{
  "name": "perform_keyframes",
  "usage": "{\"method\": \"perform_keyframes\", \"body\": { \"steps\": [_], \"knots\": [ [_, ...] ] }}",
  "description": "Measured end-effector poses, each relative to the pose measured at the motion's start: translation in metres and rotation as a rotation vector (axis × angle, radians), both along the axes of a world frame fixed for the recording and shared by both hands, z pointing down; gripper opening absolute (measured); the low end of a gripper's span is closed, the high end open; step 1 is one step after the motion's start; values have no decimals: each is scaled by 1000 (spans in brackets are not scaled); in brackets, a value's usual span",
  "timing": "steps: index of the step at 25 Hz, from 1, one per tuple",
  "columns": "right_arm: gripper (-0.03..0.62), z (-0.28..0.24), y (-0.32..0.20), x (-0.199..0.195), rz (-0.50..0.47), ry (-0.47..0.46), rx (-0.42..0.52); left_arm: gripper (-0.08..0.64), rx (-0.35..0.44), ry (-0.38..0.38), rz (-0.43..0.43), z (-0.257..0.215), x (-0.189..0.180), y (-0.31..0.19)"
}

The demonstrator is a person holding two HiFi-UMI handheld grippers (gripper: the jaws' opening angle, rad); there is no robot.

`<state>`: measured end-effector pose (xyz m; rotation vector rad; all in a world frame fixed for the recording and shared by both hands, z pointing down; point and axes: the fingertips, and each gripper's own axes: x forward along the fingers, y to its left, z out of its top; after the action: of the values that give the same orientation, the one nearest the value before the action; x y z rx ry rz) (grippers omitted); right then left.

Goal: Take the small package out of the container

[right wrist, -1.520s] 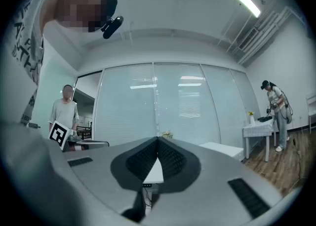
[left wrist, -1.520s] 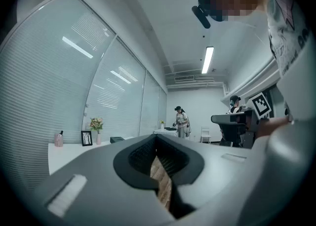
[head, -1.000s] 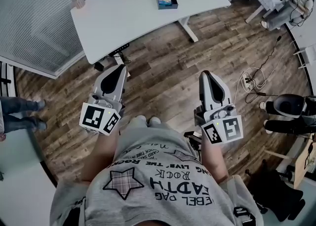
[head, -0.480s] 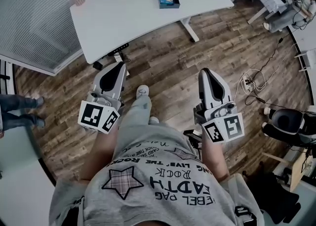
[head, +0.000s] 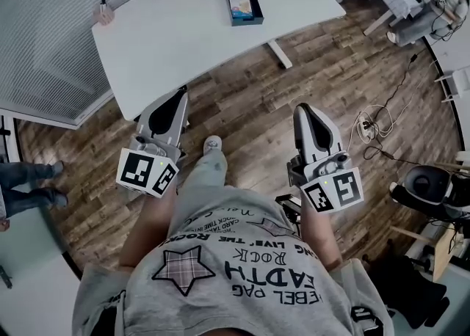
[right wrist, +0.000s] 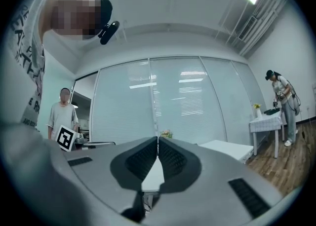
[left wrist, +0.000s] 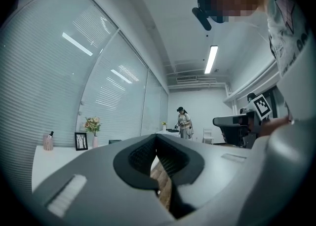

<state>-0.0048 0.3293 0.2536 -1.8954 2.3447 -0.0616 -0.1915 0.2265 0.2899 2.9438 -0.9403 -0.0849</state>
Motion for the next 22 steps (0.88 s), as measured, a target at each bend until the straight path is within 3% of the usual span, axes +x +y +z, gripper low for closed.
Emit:
{"method": "perform_keyframes", "body": {
  "steps": [15, 22],
  "knots": [
    [15, -2, -142, 21, 56, -22, 7, 9, 17, -10, 88, -8, 32, -150],
    [15, 3, -179, 22, 76, -28, -12, 9, 2, -3, 119, -1, 30, -191]
  ]
}}
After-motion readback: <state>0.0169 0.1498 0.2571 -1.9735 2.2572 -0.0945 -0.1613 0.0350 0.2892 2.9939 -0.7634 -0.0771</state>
